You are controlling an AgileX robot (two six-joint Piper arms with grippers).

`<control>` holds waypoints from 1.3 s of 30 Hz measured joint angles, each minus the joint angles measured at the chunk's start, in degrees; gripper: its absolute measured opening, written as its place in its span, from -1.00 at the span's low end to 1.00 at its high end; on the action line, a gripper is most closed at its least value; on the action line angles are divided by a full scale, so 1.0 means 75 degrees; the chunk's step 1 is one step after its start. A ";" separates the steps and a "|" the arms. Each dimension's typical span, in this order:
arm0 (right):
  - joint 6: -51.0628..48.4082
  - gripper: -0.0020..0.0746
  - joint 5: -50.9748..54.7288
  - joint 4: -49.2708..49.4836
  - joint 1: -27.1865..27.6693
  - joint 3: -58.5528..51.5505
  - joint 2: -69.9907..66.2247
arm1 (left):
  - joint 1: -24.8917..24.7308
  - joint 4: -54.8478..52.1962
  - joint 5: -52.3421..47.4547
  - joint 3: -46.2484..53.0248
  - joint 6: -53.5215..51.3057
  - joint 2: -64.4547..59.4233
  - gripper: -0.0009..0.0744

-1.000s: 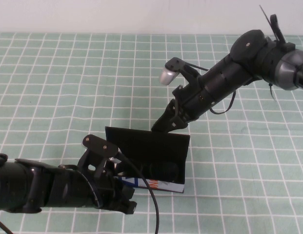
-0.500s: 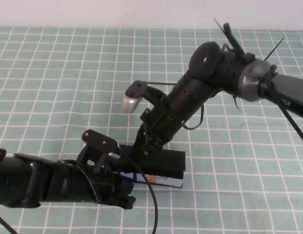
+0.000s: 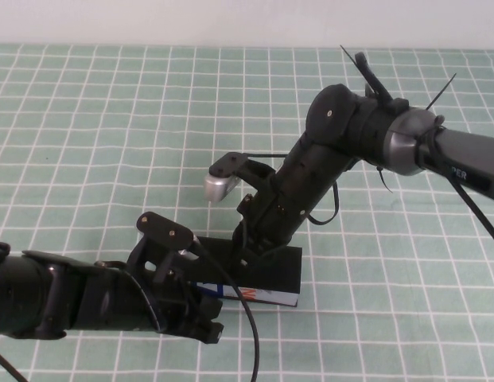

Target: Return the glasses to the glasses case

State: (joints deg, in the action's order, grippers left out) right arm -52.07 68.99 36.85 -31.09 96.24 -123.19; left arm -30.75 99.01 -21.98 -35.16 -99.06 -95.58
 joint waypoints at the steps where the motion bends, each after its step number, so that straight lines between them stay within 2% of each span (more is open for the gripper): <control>1: 0.0000 -0.98 0.0000 -0.0013 0.0000 0.0000 0.0000 | 0.0000 0.0000 -0.0064 0.0000 -0.0013 0.0000 -0.99; 8: 0.0251 -0.98 0.0021 -0.0354 0.0101 0.0529 0.0436 | 0.0000 -0.0155 -0.0364 0.0000 0.0387 0.0683 -0.99; 15: 0.1690 -0.98 0.0042 -0.0878 0.0640 0.1576 0.1956 | 0.0000 -0.0826 -0.0961 0.0000 0.1204 0.2867 -0.99; 18: 0.2660 -0.98 -0.0449 -0.1547 0.0895 0.1589 0.2785 | 0.0000 -0.0907 -0.0738 -0.0017 0.1307 0.3996 -0.99; 23: 0.4539 -0.98 -0.1529 -0.3651 0.0984 0.1376 0.4382 | 0.0000 -0.1509 -0.0336 -0.0588 0.1346 0.5638 -0.99; 26: 0.5196 -0.98 -0.2062 -0.4664 0.0984 0.0866 0.5347 | 0.0000 -0.2435 -0.0220 -0.1154 0.1766 0.6171 -0.99; 29: 0.5431 -0.98 -0.2529 -0.5157 0.0984 0.0029 0.6353 | 0.0000 -0.4265 -0.0454 -0.1806 0.2701 0.6306 -0.99; 34: 0.5797 -0.98 -0.3756 -0.5334 0.0984 -0.2219 0.8258 | 0.0000 -0.7402 -0.2263 -0.3198 0.4710 0.5782 -0.99; 39: 0.6094 -0.98 -0.5062 -0.5364 0.0984 -0.4836 1.0344 | 0.0000 -0.9004 -0.3511 -0.4011 0.5901 0.5326 -0.99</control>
State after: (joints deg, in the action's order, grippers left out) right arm -6.37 31.02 -3.38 -23.71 59.97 -45.62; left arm -30.75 31.48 -48.31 -65.24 -54.80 -55.64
